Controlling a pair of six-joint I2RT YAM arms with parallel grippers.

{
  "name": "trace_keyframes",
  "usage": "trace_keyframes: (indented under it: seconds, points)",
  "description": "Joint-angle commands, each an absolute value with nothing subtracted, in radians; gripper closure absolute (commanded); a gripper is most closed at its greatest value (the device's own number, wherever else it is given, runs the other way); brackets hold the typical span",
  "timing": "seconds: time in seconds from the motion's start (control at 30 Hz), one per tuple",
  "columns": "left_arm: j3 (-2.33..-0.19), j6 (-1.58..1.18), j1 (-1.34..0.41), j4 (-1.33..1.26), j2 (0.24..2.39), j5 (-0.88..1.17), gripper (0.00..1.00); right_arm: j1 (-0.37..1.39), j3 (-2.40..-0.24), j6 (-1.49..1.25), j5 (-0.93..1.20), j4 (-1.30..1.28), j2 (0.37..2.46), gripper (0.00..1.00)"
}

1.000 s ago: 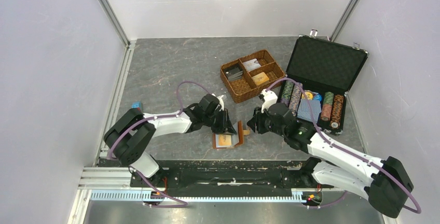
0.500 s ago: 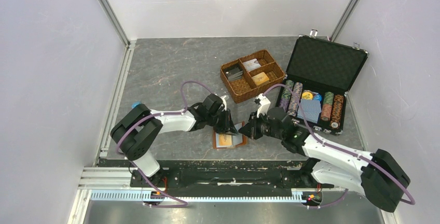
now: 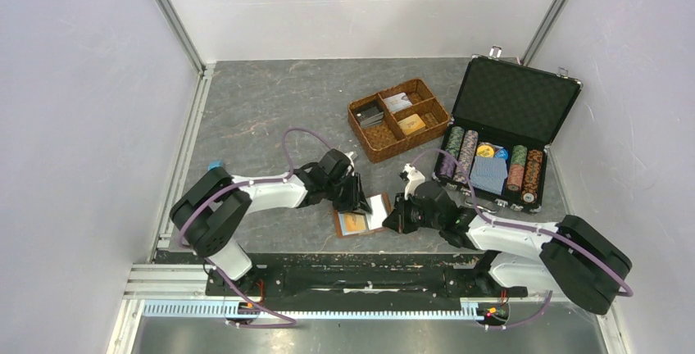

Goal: Take the credit cards out of the card holder
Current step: Open the card holder at the center of the board.

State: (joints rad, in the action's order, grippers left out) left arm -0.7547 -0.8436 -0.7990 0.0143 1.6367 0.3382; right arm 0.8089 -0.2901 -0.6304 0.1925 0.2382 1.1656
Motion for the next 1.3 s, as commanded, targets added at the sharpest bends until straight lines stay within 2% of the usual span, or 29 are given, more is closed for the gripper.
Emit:
trace_keyframes:
  seconds: [0.0, 0.27, 0.57, 0.97, 1.27]
  points:
    - [-0.767, -0.83, -0.801, 0.107, 1.529, 0.264, 0.66, 0.812, -0.254, -0.62, 0.159, 0.278, 1.204, 0.94]
    - [-0.718, -0.806, -0.799, 0.193, 1.427, 0.195, 0.63, 0.811, -0.264, -0.621, 0.141, 0.26, 1.194, 0.94]
    - [-0.669, -0.77, -0.798, 0.3, 1.298, 0.094, 0.48, 0.811, -0.296, -0.615, 0.138, 0.24, 1.207, 0.94]
    - [-0.578, -0.817, -0.793, 0.262, 1.27, 0.077, 0.33, 0.811, -0.274, -0.626, 0.128, 0.253, 1.231, 0.95]
    - [-0.484, -0.901, -0.793, 0.097, 1.267, 0.139, 0.32, 0.811, -0.248, -0.638, 0.129, 0.273, 1.222, 0.95]
